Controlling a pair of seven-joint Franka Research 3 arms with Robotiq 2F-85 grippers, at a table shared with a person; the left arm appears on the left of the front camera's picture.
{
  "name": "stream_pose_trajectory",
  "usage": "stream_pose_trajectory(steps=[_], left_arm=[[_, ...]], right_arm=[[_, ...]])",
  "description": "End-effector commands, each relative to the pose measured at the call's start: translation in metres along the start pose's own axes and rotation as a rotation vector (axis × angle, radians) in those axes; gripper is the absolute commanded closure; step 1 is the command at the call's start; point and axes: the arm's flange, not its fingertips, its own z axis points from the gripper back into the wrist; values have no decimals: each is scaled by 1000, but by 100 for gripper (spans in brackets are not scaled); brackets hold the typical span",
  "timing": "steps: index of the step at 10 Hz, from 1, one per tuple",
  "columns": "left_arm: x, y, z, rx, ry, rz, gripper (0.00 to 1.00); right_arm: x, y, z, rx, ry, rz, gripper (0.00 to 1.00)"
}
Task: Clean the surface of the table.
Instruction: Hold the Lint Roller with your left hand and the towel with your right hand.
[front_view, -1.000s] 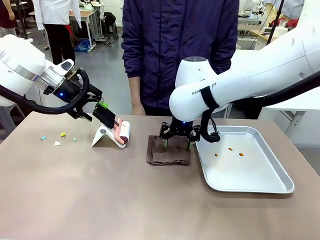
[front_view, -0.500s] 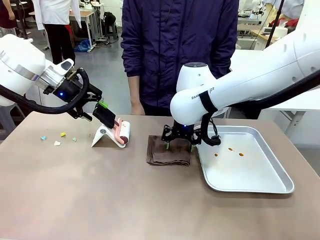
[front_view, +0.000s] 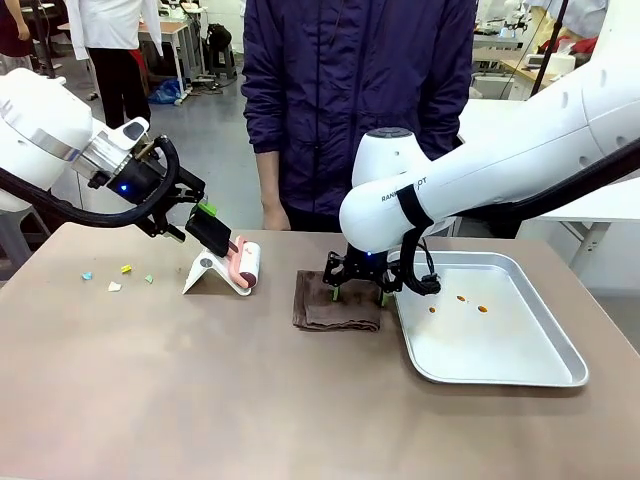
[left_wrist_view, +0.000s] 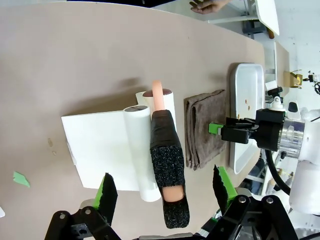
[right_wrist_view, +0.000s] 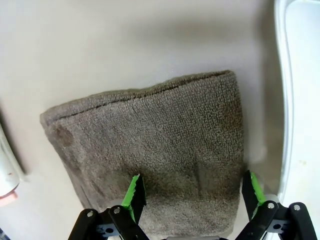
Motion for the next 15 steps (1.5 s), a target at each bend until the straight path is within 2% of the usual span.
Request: stream_pose_trajectory(steps=[1, 2, 3, 4, 5, 6, 7, 8, 9, 13, 15], left_arm=[[4, -1, 0, -28, -4, -20, 0], [4, -1, 0, -36, -19, -28, 46], [3, -1, 1, -40, -27, -38, 58], [3, -2, 1, -42, -31, -44, 100], [4, -2, 0, -38, -36, -43, 100], [4, -2, 0, -40, -35, -43, 100], [4, -3, 0, -43, -39, -46, 85], [4, -3, 0, -44, -39, -45, 95], [4, -3, 0, -45, -39, -47, 100], [3, -4, 0, -48, -43, -51, 100], [3, -5, 1, -54, -44, -51, 100]], right_arm=[[3, 6, -2, -12, -30, -36, 0], [2, 5, -2, -7, -30, -29, 9], [2, 5, -3, 4, -21, -21, 59], [2, 5, -3, 11, -18, -15, 69], [2, 5, -3, 19, -12, -11, 100], [2, 5, -3, 24, -9, -9, 100], [2, 4, -3, 26, -4, -5, 100], [2, 4, -3, 31, -5, -5, 95], [2, 4, -3, 35, 2, -4, 100], [3, 4, -5, 38, 18, -11, 100], [4, 0, -1, 80, 26, -11, 100]])
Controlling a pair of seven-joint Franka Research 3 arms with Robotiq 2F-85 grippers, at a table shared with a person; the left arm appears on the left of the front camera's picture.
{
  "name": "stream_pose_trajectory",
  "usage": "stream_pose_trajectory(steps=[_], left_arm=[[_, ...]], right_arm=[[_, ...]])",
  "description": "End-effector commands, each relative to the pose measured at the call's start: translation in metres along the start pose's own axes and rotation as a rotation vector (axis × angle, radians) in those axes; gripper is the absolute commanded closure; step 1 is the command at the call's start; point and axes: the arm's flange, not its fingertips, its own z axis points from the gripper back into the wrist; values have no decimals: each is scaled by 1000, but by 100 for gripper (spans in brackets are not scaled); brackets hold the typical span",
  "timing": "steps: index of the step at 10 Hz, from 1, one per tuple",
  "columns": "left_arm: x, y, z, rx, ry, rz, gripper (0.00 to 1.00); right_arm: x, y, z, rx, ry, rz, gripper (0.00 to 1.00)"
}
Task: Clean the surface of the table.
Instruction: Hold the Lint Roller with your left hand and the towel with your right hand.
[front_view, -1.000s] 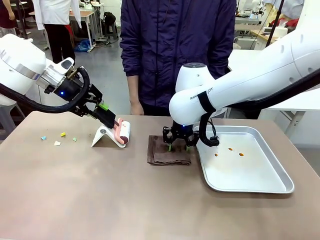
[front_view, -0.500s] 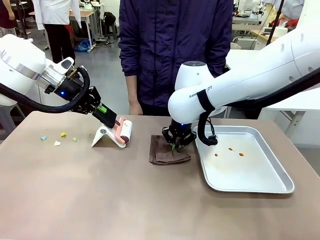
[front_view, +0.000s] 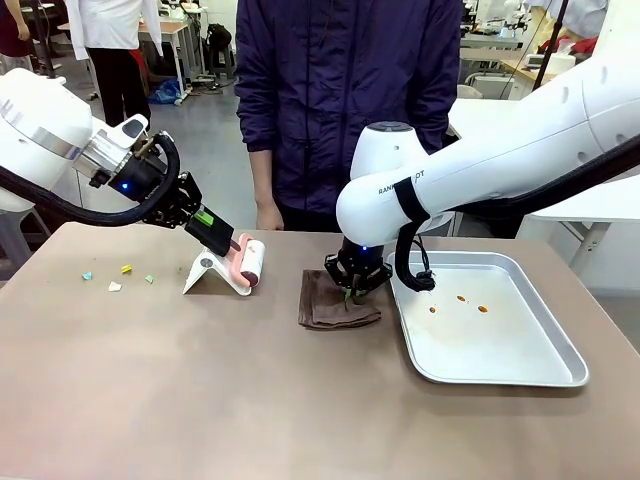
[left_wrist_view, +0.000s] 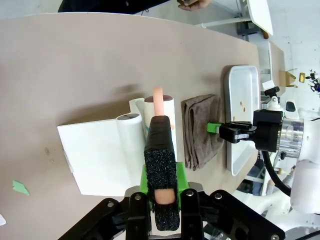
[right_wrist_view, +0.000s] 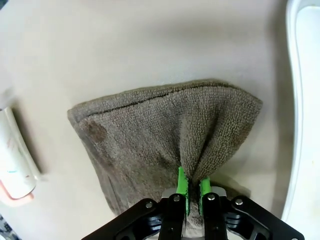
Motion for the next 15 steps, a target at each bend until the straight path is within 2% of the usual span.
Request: stream_pose_trajectory(steps=[1, 3, 5, 7, 8, 11, 13, 15], left_arm=[[-1, -5, 3, -58, -16, -25, 100], [-10, -16, 22, -160, -59, -59, 100], [-26, -28, 50, -298, -87, -92, 100], [-43, -27, 81, -425, -61, -91, 100], [-53, -21, 105, -473, -11, -96, 100], [-98, 25, 175, -655, -76, -68, 100], [-145, 64, 214, -733, -137, -74, 100], [-180, 99, 234, -697, -102, -105, 100]], right_arm=[[-1, -15, 1, 93, 18, 7, 100], [-6, -41, 30, 310, -18, -7, 100], [-15, -74, 54, 616, 19, -4, 100], [-30, -99, 69, 844, 78, 42, 100], [-41, -110, 76, 981, 120, 146, 100], [-77, -157, 88, 1188, 196, 244, 100], [-104, -225, 87, 1343, 103, 222, 100], [-124, -302, 82, 1405, -18, 93, 100]])
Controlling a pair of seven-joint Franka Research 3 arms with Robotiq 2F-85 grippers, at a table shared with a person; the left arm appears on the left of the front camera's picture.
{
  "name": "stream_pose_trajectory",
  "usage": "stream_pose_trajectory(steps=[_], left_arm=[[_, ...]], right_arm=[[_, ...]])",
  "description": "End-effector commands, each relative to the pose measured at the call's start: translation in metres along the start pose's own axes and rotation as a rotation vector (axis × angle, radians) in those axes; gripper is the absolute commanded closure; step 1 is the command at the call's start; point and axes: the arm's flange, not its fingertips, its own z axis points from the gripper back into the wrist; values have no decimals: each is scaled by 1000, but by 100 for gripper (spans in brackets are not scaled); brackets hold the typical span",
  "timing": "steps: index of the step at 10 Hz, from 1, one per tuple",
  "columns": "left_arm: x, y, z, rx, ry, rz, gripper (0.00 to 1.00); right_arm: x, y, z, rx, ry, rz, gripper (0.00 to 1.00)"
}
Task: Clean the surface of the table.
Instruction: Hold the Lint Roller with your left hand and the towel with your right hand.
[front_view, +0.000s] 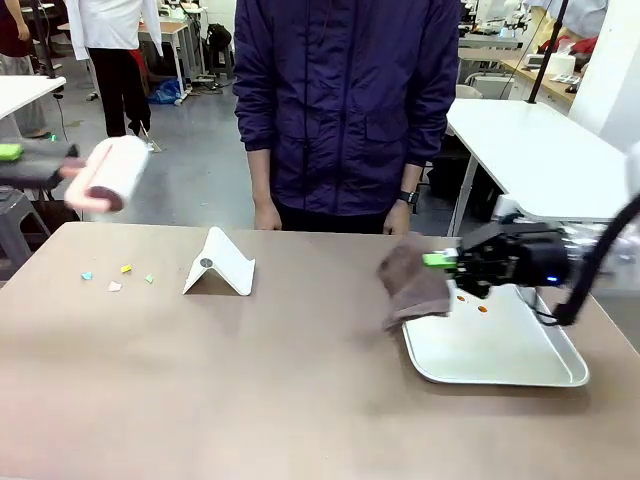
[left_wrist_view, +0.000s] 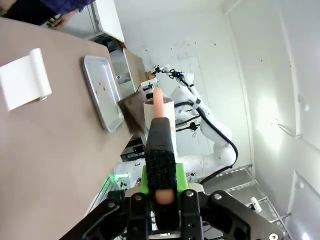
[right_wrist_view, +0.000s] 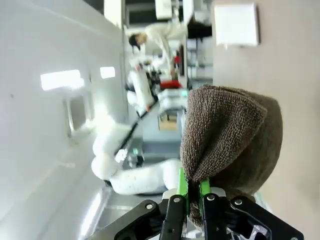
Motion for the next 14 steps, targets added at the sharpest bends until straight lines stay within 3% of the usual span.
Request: stream_pose_trajectory(steps=[1, 2, 3, 5, 7, 10, 11, 14], left_arm=[[-22, 17, 25, 52, 51, -14, 100], [-31, 28, 39, 78, 9, 26, 100], [-40, 37, 40, 168, 16, 39, 100], [-70, 56, 67, 197, -99, 69, 100], [-95, 75, 93, 149, -220, 96, 100], [-104, 86, 102, 144, -393, 114, 100], [-108, 84, 107, 168, -270, 145, 100], [-108, 84, 107, 168, -270, 145, 100]], right_arm=[[-36, -8, 54, 15, -139, 20, 100], [-50, -16, 89, 49, -200, 23, 100], [-55, -20, 104, 62, -196, 43, 100], [-66, -37, 142, 42, -302, -52, 100], [-74, -47, 154, 53, -356, -70, 100], [-81, -53, 153, 57, -373, 33, 100], [-23, -56, 196, 42, -375, -73, 100], [-23, -56, 196, 42, -375, -73, 100]])
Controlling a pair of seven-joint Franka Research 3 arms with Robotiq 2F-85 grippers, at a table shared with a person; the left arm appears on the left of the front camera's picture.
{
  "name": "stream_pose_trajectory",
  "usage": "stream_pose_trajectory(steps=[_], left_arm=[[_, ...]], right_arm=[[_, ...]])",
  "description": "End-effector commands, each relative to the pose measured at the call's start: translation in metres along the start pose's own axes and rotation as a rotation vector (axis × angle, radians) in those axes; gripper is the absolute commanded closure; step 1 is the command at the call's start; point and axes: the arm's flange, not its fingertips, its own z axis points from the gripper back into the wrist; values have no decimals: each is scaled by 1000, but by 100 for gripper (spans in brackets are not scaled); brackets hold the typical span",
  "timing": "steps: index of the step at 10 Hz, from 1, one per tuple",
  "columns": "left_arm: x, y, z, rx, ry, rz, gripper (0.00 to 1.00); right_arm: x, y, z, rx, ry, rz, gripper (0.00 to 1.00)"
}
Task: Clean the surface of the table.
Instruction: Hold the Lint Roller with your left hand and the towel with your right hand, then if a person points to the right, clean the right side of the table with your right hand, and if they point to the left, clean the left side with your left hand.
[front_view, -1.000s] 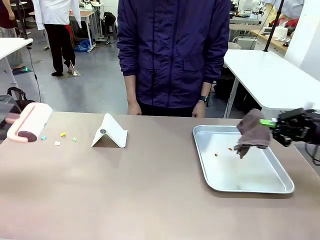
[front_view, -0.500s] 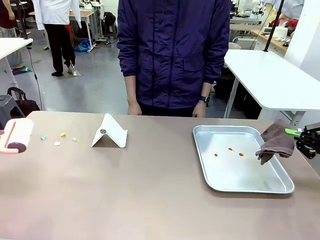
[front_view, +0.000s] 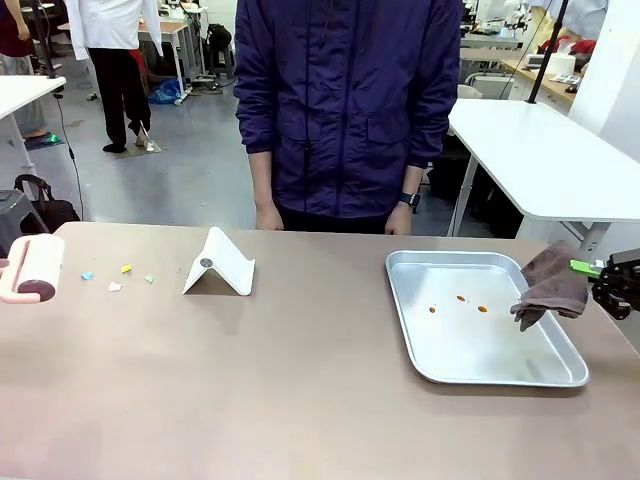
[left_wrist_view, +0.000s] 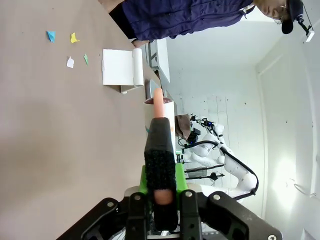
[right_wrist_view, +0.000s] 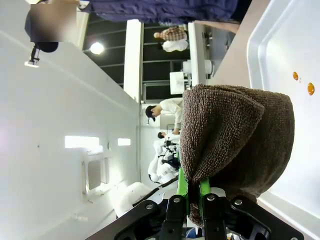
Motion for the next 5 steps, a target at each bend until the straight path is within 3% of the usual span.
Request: stream_pose_trajectory(steps=[1, 5], left_arm=[[0, -4, 2, -4, 17, -7, 100], [0, -4, 2, -4, 17, -7, 100]], right_arm=[[1, 4, 0, -3, -3, -22, 100], [1, 4, 0, -3, -3, -22, 100]])
